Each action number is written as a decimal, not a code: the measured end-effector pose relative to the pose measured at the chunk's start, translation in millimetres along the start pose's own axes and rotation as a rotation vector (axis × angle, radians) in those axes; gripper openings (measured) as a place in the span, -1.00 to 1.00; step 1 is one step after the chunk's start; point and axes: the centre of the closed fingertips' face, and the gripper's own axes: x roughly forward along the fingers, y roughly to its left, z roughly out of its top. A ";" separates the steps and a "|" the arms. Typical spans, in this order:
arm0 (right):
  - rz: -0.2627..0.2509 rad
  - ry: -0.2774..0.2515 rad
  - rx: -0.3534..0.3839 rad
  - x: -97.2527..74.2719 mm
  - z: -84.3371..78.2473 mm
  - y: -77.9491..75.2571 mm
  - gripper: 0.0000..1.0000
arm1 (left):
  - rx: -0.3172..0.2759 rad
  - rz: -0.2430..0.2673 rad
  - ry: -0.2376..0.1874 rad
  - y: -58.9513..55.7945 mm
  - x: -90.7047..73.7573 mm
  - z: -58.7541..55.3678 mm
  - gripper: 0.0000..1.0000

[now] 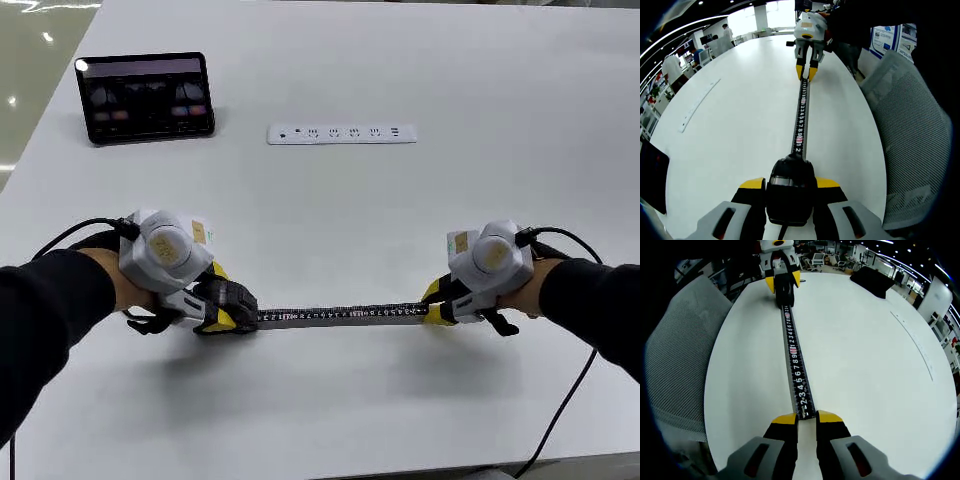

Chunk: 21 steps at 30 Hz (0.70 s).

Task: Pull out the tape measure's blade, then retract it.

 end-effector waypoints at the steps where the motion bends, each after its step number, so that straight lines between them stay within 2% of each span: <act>1: 0.000 0.002 0.001 -0.3 -0.6 -0.3 -0.84 | 0.000 0.000 0.000 0.2 0.1 -0.1 -0.36; 8: -0.008 0.011 0.011 -6.1 -8.9 -2.3 -0.84 | -0.003 -0.001 -0.002 1.6 0.4 -0.3 -0.36; 21: -0.011 0.013 0.009 -7.7 -9.7 -2.3 -0.84 | -0.003 0.001 -0.005 2.9 1.0 -0.2 -0.36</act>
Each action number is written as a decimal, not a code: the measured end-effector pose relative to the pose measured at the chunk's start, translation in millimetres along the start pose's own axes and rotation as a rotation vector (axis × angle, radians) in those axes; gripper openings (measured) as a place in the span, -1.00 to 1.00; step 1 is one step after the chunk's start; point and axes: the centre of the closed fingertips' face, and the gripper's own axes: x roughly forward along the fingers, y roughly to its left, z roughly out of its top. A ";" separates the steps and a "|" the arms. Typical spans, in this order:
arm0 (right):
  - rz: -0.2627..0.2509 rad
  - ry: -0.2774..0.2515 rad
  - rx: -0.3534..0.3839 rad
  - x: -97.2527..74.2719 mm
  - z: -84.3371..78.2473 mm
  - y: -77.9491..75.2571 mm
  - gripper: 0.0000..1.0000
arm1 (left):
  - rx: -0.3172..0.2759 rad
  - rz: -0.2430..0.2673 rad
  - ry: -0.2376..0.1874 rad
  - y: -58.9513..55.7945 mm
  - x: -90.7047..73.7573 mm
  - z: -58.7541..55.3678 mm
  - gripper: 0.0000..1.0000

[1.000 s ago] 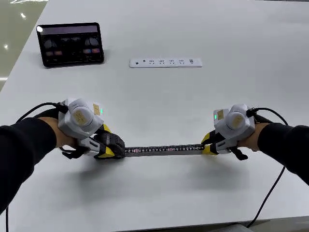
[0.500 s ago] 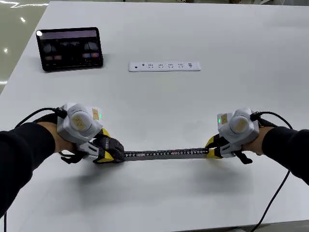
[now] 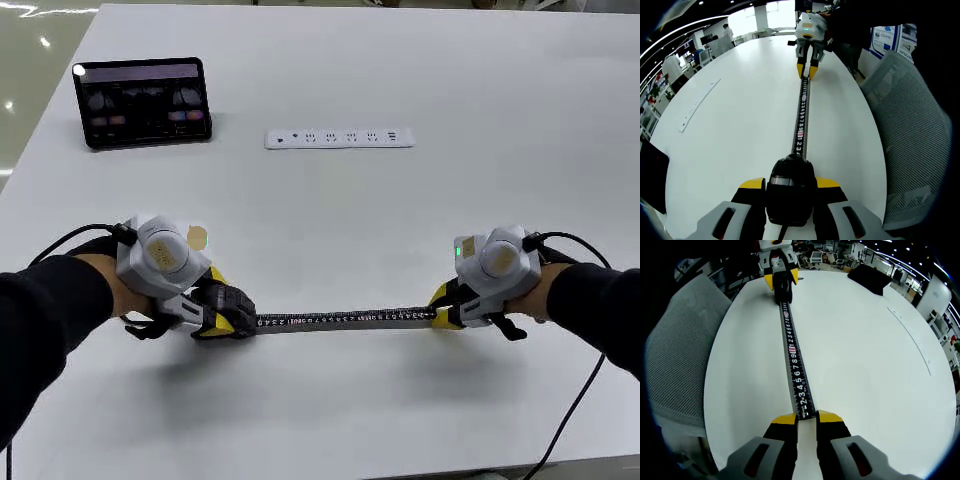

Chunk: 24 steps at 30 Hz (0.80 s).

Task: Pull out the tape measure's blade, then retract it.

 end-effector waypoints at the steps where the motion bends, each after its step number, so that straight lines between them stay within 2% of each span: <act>1: 0.000 0.000 0.000 0.0 0.1 0.1 -0.83 | 0.000 0.000 0.000 -0.1 0.0 0.1 -0.36; 11: 0.002 -0.002 0.001 -0.1 0.7 2.1 -0.82 | -0.015 0.000 -0.007 -0.7 0.1 -0.5 -0.35; 16: 0.005 -0.005 0.014 0.6 1.4 2.0 -0.81 | -0.032 0.004 -0.034 -0.7 -0.3 1.3 -0.34; 22: 0.018 0.037 -0.044 0.8 2.8 5.6 -0.79 | -0.037 0.001 -0.052 -0.9 -0.9 2.3 -0.33; 23: 0.010 0.051 -0.071 0.7 0.9 3.0 -0.78 | -0.038 0.001 -0.053 -0.8 -0.9 2.4 -0.32; 24: -0.001 0.057 -0.055 2.0 -0.5 2.0 -0.77 | -0.037 0.003 -0.054 -0.8 -1.1 2.5 -0.32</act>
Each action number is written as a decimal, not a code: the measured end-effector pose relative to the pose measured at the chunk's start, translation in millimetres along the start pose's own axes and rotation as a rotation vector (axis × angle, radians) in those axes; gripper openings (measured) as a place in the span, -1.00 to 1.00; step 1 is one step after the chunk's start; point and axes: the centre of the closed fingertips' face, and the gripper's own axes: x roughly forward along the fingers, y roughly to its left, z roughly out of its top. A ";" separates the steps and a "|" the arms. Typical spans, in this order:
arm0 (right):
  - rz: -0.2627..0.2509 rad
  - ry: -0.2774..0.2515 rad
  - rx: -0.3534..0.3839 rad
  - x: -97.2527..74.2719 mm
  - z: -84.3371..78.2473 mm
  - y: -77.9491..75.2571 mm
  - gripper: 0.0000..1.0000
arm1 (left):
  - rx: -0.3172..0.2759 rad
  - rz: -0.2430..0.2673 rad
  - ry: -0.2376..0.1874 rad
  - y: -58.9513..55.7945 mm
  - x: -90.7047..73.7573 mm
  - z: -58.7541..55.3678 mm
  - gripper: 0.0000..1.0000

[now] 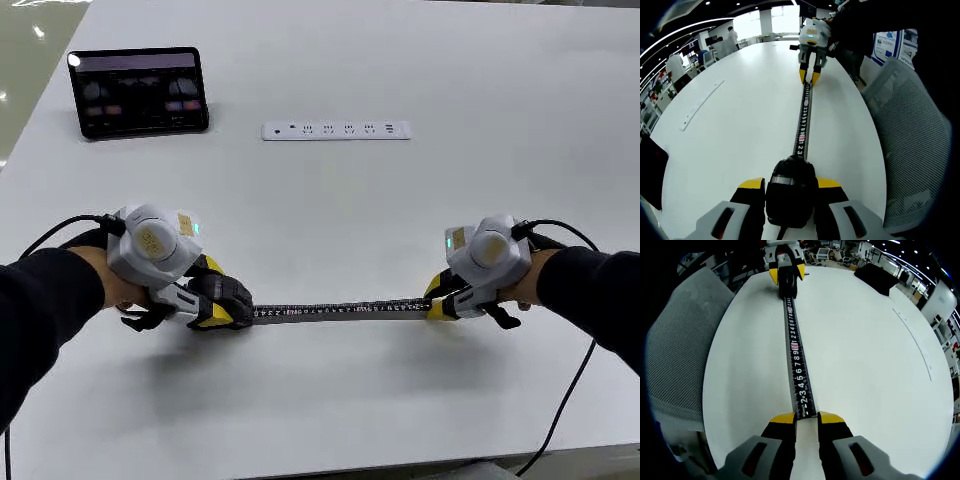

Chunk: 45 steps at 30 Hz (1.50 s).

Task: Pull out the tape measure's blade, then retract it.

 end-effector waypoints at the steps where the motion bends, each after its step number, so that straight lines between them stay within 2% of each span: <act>1: 0.008 0.000 -0.005 2.6 -0.3 0.7 -0.76 | -0.004 0.003 0.001 0.2 -0.3 -0.3 -0.31; 2: 0.008 0.000 -0.005 3.1 -0.2 1.6 -0.76 | -0.016 0.008 0.003 0.6 -0.7 -1.1 -0.30; 4: -0.005 -0.014 -0.002 3.8 3.6 1.6 -0.74 | -0.084 0.034 0.057 4.5 -4.1 -14.7 -0.24; 5: -0.013 -0.028 0.007 3.7 6.1 1.3 -0.72 | -0.118 0.065 0.041 8.9 -4.8 -14.6 -0.18; 6: -0.025 -0.046 0.022 3.2 9.6 1.0 -0.69 | -0.149 0.094 0.001 13.6 -7.1 -11.4 -0.10; 7: -0.031 -0.055 0.030 2.2 11.9 1.8 -0.67 | -0.180 0.108 -0.014 15.2 -9.7 -11.6 -0.01; 10: -0.058 -0.099 0.069 -4.0 20.2 3.9 -0.61 | -0.263 0.133 -0.029 16.3 -18.5 -20.5 0.21; 12: -0.108 -0.165 0.154 -9.8 27.8 1.0 -0.61 | -0.289 0.146 -0.024 14.6 -24.5 -30.7 0.33; 14: -0.150 -0.208 0.196 -15.1 29.2 0.3 -0.58 | -0.321 0.174 -0.046 14.0 -31.4 -37.9 0.40; 16: -0.189 -0.238 0.240 -22.0 27.4 1.9 -0.49 | -0.365 0.194 -0.065 10.9 -38.3 -46.3 0.51; 17: -0.208 -0.265 0.278 -25.1 27.0 1.0 -0.43 | -0.390 0.198 -0.074 9.4 -40.4 -50.1 0.55; 18: -0.254 -0.311 0.327 -31.4 26.3 -2.5 -0.33 | -0.431 0.199 -0.089 5.1 -43.5 -54.5 0.61; 20: -0.282 -0.345 0.370 -39.0 23.5 0.7 -0.18 | -0.481 0.203 -0.100 0.3 -47.8 -61.4 0.74; 22: -0.333 -0.352 0.414 -45.8 9.7 0.7 -0.08 | -0.519 0.246 -0.120 0.2 -55.0 -70.4 0.89; 24: -0.358 -0.371 0.460 -53.6 0.8 6.9 0.00 | -0.549 0.278 -0.165 0.2 -62.6 -74.0 1.00; 25: -0.364 -0.375 0.467 -57.1 -2.6 10.7 0.03 | -0.553 0.289 -0.184 0.1 -66.5 -75.4 1.00; 28: -0.400 -0.386 0.484 -71.6 -18.7 23.1 0.13 | -0.588 0.333 -0.295 -2.6 -82.3 -74.3 1.00; 30: -0.416 -0.382 0.488 -79.1 -26.6 30.1 0.20 | -0.595 0.366 -0.324 -3.2 -90.7 -76.6 1.00; 32: -0.427 -0.377 0.503 -86.6 -38.1 36.9 0.26 | -0.587 0.390 -0.341 -7.5 -101.0 -79.3 1.00; 34: -0.433 -0.366 0.505 -95.6 -42.7 46.6 0.31 | -0.592 0.421 -0.350 -9.8 -111.6 -83.3 1.00; 35: -0.434 -0.362 0.506 -99.0 -44.2 49.9 0.33 | -0.603 0.436 -0.357 -10.0 -115.9 -84.8 1.00; 37: -0.437 -0.356 0.501 -106.2 -48.3 58.2 0.40 | -0.628 0.434 -0.361 -16.0 -123.5 -88.8 0.96; 38: -0.438 -0.353 0.506 -110.2 -50.6 62.4 0.43 | -0.636 0.455 -0.368 -17.1 -127.9 -92.5 0.94; 42: -0.456 -0.355 0.522 -121.0 -56.1 72.8 0.52 | -0.654 0.468 -0.363 -22.5 -133.2 -102.3 1.00; 45: -0.461 -0.358 0.539 -125.6 -61.9 81.7 0.62 | -0.650 0.481 -0.375 -25.9 -139.8 -103.7 1.00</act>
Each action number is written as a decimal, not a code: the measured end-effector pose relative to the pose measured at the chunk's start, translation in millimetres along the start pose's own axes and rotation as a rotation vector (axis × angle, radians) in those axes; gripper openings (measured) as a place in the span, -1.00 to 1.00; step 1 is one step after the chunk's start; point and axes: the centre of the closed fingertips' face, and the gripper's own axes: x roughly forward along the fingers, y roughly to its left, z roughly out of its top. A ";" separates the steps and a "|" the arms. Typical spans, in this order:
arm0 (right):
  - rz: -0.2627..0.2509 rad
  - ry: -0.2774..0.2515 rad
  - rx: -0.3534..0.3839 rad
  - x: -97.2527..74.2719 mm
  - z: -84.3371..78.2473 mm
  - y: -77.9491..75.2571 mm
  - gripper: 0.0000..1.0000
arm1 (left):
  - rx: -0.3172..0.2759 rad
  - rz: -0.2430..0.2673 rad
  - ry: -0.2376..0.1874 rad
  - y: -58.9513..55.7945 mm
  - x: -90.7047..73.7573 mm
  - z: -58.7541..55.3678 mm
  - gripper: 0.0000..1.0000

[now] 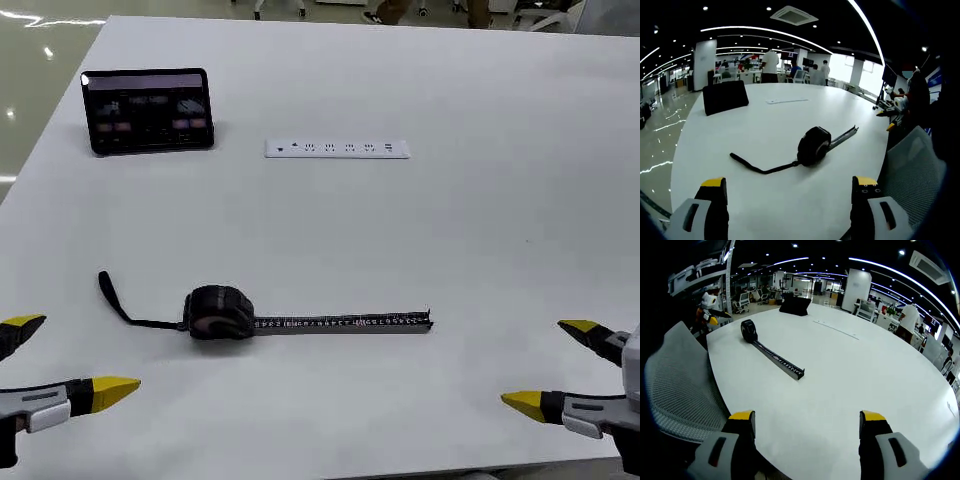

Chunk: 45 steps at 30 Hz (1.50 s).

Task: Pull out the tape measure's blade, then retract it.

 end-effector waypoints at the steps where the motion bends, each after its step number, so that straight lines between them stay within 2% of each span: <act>1: 0.000 -0.001 0.005 -3.2 -2.1 1.8 0.63 | 0.003 0.003 -0.009 0.6 -3.5 1.3 1.00; 3: -0.005 -0.002 0.018 -7.4 -5.2 2.0 0.70 | 0.011 -0.004 -0.032 -0.2 -9.4 5.8 1.00; 7: -0.010 -0.030 0.039 -12.9 -1.3 0.9 0.85 | 0.034 -0.013 -0.033 -1.2 -16.0 8.6 1.00; 11: -0.010 -0.033 0.042 -13.9 1.6 -2.1 0.98 | 0.050 0.000 -0.043 3.6 -21.2 14.2 1.00; 12: -0.008 -0.028 0.047 -14.0 1.3 -2.9 1.00 | 0.045 0.000 -0.049 4.1 -22.1 16.4 1.00; 13: -0.003 -0.025 0.044 -14.1 1.5 -3.5 1.00 | 0.017 -0.010 -0.073 1.5 -23.6 21.4 1.00; 15: 0.001 -0.017 0.041 -13.9 1.5 -5.4 1.00 | 0.027 0.001 -0.076 2.2 -25.0 22.4 1.00; 18: 0.012 0.002 0.023 -13.8 0.5 -7.3 1.00 | 0.026 0.004 -0.053 1.3 -24.7 16.6 1.00; 23: 0.019 -0.014 0.008 -19.8 7.8 -7.9 1.00 | 0.031 0.008 -0.023 -0.2 -24.3 8.3 1.00; 27: 0.028 -0.018 0.000 -20.3 7.6 -5.4 1.00 | 0.046 0.004 -0.019 -3.4 -25.3 7.6 1.00; 29: 0.039 -0.028 0.035 -20.7 7.6 -2.4 1.00 | 0.061 0.005 -0.024 -4.7 -26.1 7.4 1.00; 37: 0.040 -0.003 -0.003 -19.5 -0.2 0.9 1.00 | 0.066 -0.005 -0.011 -7.6 -25.3 7.3 1.00; 45: 0.041 -0.005 0.004 -20.7 1.6 1.5 1.00 | 0.081 -0.014 -0.002 -12.7 -20.2 10.6 1.00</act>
